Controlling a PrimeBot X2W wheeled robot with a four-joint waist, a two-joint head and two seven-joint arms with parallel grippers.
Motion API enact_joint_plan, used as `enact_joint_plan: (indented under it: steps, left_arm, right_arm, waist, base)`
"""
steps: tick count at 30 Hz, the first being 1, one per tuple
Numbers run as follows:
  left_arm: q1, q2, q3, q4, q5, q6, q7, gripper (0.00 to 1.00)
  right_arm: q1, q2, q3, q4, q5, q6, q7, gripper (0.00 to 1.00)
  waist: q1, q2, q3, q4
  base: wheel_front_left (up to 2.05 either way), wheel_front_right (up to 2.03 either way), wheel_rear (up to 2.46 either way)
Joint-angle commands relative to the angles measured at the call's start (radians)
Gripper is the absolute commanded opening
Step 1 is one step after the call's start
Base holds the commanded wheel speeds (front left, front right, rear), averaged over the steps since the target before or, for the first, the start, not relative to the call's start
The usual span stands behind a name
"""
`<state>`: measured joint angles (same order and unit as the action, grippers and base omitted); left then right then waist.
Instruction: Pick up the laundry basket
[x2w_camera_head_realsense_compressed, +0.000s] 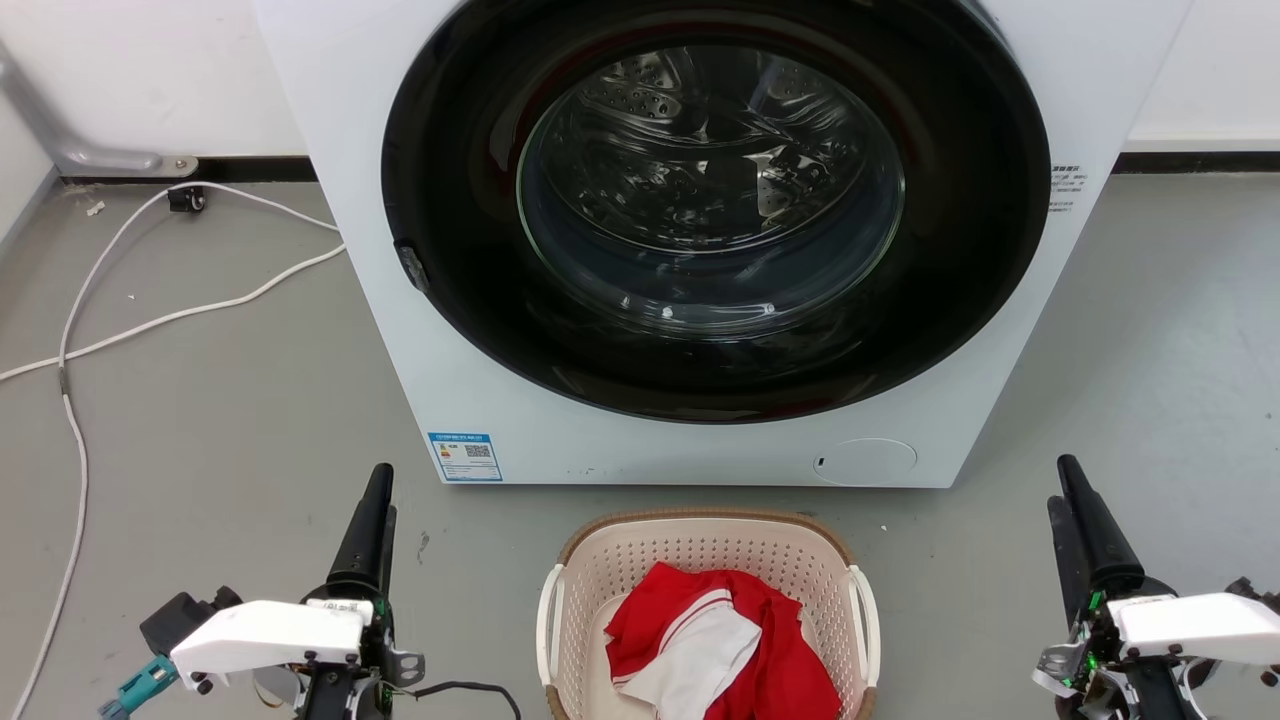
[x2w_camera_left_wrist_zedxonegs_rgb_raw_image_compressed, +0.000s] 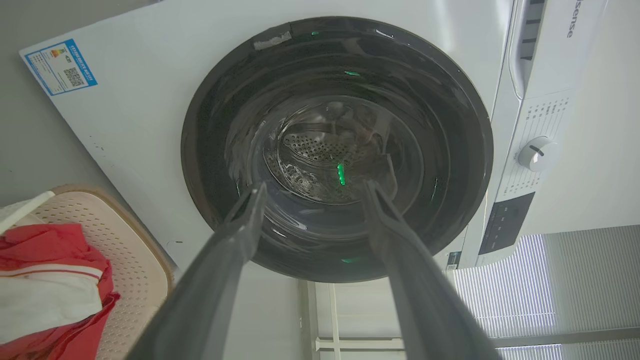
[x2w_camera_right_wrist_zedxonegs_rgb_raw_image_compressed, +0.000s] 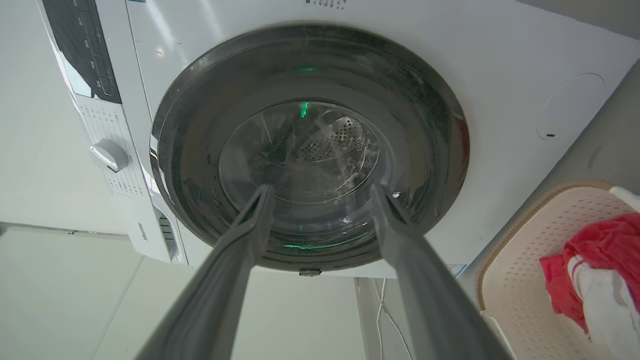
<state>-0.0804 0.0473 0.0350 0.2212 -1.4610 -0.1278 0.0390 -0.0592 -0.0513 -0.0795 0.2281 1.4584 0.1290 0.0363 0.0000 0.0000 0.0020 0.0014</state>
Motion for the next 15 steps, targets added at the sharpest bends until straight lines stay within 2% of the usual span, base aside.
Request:
enact_joint_plan:
  steps: [1, 15]
  left_arm:
    - [-0.017, 0.003, -0.005, -0.024, 0.037, -0.001, -0.012, 1.00]
    - [-0.017, 0.004, -0.048, -0.067, 0.343, -0.002, -0.070, 1.00]
  right_arm:
    - [-0.008, -0.005, 0.003, -0.026, -0.045, 0.001, -0.010, 1.00]
    - [0.013, -0.003, 0.019, -0.086, -0.416, 0.001, -0.064, 1.00]
  waist:
    - [0.0000, 0.0000, 0.000, 0.000]
    - [0.0000, 0.0000, 0.002, 0.002]
  base:
    - [0.00, 0.00, 0.00]
    - [0.00, 0.00, 0.00]
